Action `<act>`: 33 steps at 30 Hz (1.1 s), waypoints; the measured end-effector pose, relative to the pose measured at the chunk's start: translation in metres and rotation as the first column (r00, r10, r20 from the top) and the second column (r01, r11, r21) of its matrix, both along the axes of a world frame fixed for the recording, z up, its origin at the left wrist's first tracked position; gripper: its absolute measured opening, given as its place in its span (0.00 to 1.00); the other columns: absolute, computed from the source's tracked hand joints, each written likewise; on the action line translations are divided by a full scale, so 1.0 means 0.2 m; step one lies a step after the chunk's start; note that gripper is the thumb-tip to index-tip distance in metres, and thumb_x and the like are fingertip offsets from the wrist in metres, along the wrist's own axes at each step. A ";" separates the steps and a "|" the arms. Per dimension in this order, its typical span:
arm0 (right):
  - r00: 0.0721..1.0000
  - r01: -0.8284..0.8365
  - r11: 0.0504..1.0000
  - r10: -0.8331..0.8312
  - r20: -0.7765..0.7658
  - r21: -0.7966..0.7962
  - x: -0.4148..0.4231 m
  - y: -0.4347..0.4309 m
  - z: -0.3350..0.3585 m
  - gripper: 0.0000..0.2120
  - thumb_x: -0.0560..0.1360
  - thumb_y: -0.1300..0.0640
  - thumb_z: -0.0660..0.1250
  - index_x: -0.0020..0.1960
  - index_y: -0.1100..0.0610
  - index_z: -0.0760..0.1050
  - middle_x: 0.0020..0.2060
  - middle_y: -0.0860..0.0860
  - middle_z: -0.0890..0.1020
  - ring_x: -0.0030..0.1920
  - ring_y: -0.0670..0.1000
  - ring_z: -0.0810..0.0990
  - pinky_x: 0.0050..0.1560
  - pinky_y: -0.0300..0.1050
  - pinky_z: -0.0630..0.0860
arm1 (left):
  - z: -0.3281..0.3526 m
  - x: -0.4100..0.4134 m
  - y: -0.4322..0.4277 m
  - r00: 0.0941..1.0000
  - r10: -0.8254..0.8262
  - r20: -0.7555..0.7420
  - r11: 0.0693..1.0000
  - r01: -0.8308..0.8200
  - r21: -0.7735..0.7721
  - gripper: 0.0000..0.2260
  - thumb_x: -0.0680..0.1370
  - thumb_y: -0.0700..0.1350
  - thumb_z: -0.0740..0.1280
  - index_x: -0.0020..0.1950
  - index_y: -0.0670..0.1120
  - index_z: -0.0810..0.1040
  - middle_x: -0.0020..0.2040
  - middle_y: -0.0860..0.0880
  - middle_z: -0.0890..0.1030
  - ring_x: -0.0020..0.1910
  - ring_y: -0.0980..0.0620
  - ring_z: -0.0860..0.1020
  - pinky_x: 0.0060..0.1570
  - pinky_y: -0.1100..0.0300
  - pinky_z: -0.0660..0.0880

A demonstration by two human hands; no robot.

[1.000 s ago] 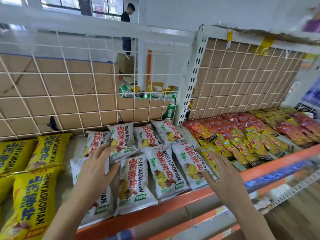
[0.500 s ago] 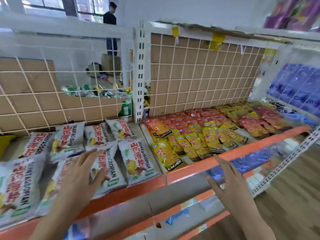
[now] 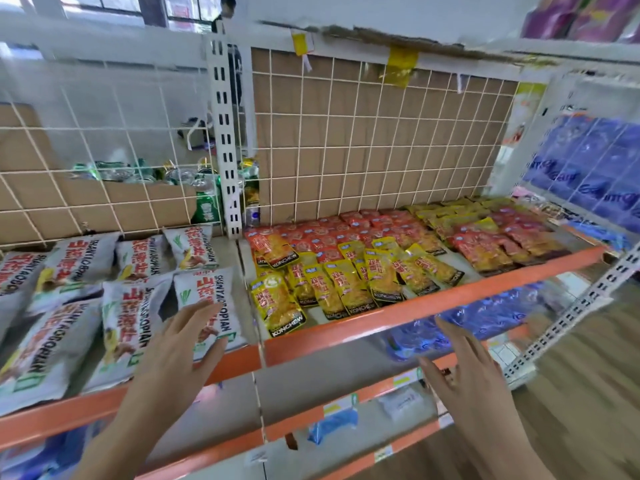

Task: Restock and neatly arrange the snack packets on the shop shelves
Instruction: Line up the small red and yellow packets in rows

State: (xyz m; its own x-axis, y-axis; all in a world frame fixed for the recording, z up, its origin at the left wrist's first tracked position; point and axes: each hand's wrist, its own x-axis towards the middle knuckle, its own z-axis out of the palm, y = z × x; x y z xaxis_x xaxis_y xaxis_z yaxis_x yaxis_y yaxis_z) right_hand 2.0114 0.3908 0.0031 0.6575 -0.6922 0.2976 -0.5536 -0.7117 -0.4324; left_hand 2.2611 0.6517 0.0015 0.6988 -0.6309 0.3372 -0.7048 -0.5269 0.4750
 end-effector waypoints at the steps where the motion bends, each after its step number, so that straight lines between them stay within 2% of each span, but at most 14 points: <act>1: 1.000 0.001 1.000 -0.001 0.003 0.007 0.01 -0.01 0.00 0.28 0.70 0.53 0.72 0.68 0.53 0.68 0.62 0.50 0.75 0.61 0.57 0.75 0.54 0.57 0.73 | 0.00 0.02 -0.02 1.000 -0.007 -0.016 1.000 0.007 -0.007 0.20 0.72 0.41 0.71 0.63 0.43 0.75 0.61 0.45 0.75 0.49 0.44 0.79 0.52 0.45 0.74; 3: 1.000 -0.005 1.000 0.005 0.008 0.015 0.04 -0.04 0.00 0.28 0.71 0.53 0.71 0.68 0.52 0.67 0.63 0.50 0.74 0.62 0.56 0.74 0.55 0.57 0.71 | 0.02 0.05 -0.06 0.998 -0.005 -0.055 1.000 0.004 -0.022 0.20 0.74 0.45 0.68 0.65 0.46 0.73 0.63 0.47 0.74 0.46 0.50 0.79 0.52 0.46 0.76; 5: 1.000 -0.017 0.999 0.017 0.007 0.027 0.09 -0.08 0.01 0.28 0.72 0.54 0.70 0.69 0.51 0.66 0.63 0.51 0.74 0.63 0.56 0.73 0.56 0.57 0.70 | 0.03 0.09 -0.12 0.998 0.001 -0.066 1.000 -0.003 -0.028 0.20 0.75 0.46 0.66 0.66 0.46 0.73 0.64 0.47 0.73 0.46 0.49 0.80 0.50 0.47 0.77; 9: 1.000 -0.026 0.997 0.027 -0.006 0.067 0.22 -0.16 0.05 0.27 0.73 0.55 0.69 0.69 0.53 0.66 0.63 0.51 0.73 0.63 0.56 0.72 0.57 0.57 0.71 | 0.04 0.20 -0.26 1.000 0.000 -0.026 1.000 -0.001 -0.013 0.21 0.74 0.41 0.69 0.66 0.44 0.73 0.65 0.45 0.74 0.61 0.43 0.74 0.58 0.49 0.70; 13: 0.998 -0.043 0.997 0.045 -0.045 0.062 0.37 -0.23 0.06 0.26 0.74 0.53 0.68 0.69 0.52 0.66 0.64 0.50 0.72 0.63 0.57 0.72 0.58 0.56 0.68 | 0.05 0.30 -0.37 0.998 -0.030 -0.057 0.999 0.028 -0.020 0.19 0.76 0.45 0.67 0.67 0.46 0.72 0.65 0.47 0.73 0.62 0.44 0.72 0.59 0.50 0.69; 15: 0.995 -0.078 0.996 0.081 -0.062 0.052 0.45 -0.24 0.07 0.26 0.74 0.47 0.65 0.69 0.51 0.66 0.64 0.50 0.72 0.64 0.56 0.71 0.59 0.55 0.67 | 0.04 0.33 -0.41 0.998 -0.043 -0.050 0.999 0.043 0.009 0.19 0.77 0.48 0.65 0.67 0.47 0.72 0.66 0.48 0.72 0.62 0.45 0.72 0.59 0.49 0.69; 18: 0.989 -0.108 0.993 0.112 -0.095 0.054 0.58 -0.25 0.07 0.34 0.69 0.35 0.52 0.69 0.53 0.66 0.64 0.51 0.73 0.64 0.55 0.72 0.60 0.55 0.69 | 0.02 0.35 -0.44 0.996 -0.047 -0.076 0.997 0.052 0.053 0.20 0.76 0.48 0.66 0.68 0.49 0.71 0.67 0.51 0.70 0.64 0.47 0.70 0.62 0.51 0.67; 20: 0.982 -0.149 0.987 0.155 -0.106 0.060 0.66 -0.26 0.06 0.33 0.71 0.36 0.55 0.70 0.53 0.66 0.65 0.51 0.72 0.64 0.54 0.71 0.61 0.54 0.68 | 0.01 0.35 -0.46 0.993 -0.040 -0.107 0.997 0.047 0.067 0.20 0.77 0.49 0.65 0.68 0.51 0.70 0.67 0.54 0.69 0.65 0.49 0.68 0.63 0.53 0.66; 23: 0.958 -0.235 0.970 0.242 -0.153 0.061 0.76 -0.28 0.04 0.25 0.76 0.45 0.62 0.71 0.49 0.62 0.67 0.48 0.68 0.67 0.51 0.67 0.63 0.48 0.64 | -0.01 0.37 -0.48 0.994 -0.042 -0.097 0.996 0.049 0.069 0.19 0.76 0.49 0.66 0.66 0.52 0.72 0.66 0.53 0.71 0.64 0.48 0.70 0.61 0.52 0.68; 24: 0.948 -0.259 0.964 0.267 -0.173 0.067 0.79 -0.29 0.04 0.26 0.76 0.44 0.61 0.72 0.48 0.61 0.68 0.46 0.67 0.68 0.50 0.66 0.63 0.46 0.64 | -0.02 0.37 -0.48 0.995 -0.038 -0.090 0.996 0.046 0.079 0.18 0.76 0.50 0.66 0.66 0.52 0.71 0.66 0.53 0.71 0.64 0.49 0.70 0.60 0.53 0.68; 26: 0.926 -0.306 0.949 0.316 -0.206 0.078 0.85 -0.29 0.04 0.32 0.72 0.34 0.51 0.72 0.47 0.60 0.68 0.44 0.66 0.67 0.48 0.66 0.64 0.45 0.64 | -0.02 0.37 -0.50 0.996 -0.021 -0.092 0.995 0.030 0.097 0.18 0.77 0.51 0.64 0.67 0.54 0.70 0.66 0.55 0.69 0.66 0.52 0.68 0.62 0.55 0.67; 28: 0.906 -0.352 0.931 0.364 -0.218 0.094 0.91 -0.30 0.03 0.38 0.66 0.32 0.42 0.72 0.46 0.59 0.68 0.43 0.65 0.68 0.46 0.65 0.65 0.43 0.62 | -0.03 0.36 -0.51 0.997 0.009 -0.071 0.991 0.001 0.133 0.19 0.77 0.53 0.62 0.68 0.54 0.69 0.67 0.56 0.69 0.66 0.54 0.67 0.63 0.58 0.65; 31: 0.860 -0.427 0.899 0.437 -0.264 0.099 1.00 -0.32 0.02 0.40 0.64 0.31 0.38 0.73 0.44 0.55 0.70 0.41 0.61 0.71 0.43 0.60 0.67 0.40 0.58 | -0.04 0.35 -0.54 0.996 0.030 -0.083 0.979 -0.013 0.205 0.21 0.78 0.56 0.61 0.70 0.53 0.67 0.66 0.56 0.69 0.65 0.53 0.67 0.62 0.60 0.65; 33: 0.815 -0.480 0.870 0.489 -0.312 0.111 1.05 -0.34 0.01 0.37 0.68 0.30 0.40 0.73 0.44 0.55 0.72 0.41 0.59 0.72 0.43 0.57 0.69 0.39 0.54 | -0.04 0.33 -0.58 0.994 0.030 -0.106 0.950 0.004 0.312 0.24 0.78 0.59 0.59 0.72 0.54 0.62 0.68 0.56 0.66 0.66 0.54 0.65 0.63 0.61 0.63</act>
State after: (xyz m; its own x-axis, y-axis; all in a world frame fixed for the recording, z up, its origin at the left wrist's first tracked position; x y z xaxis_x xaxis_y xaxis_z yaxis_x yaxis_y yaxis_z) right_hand 2.2215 0.3232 0.0054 0.9646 -0.2636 -0.0010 -0.2506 -0.9158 -0.3140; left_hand 2.3281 0.5367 -0.0065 0.7289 -0.6829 0.0477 -0.6506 -0.6694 0.3588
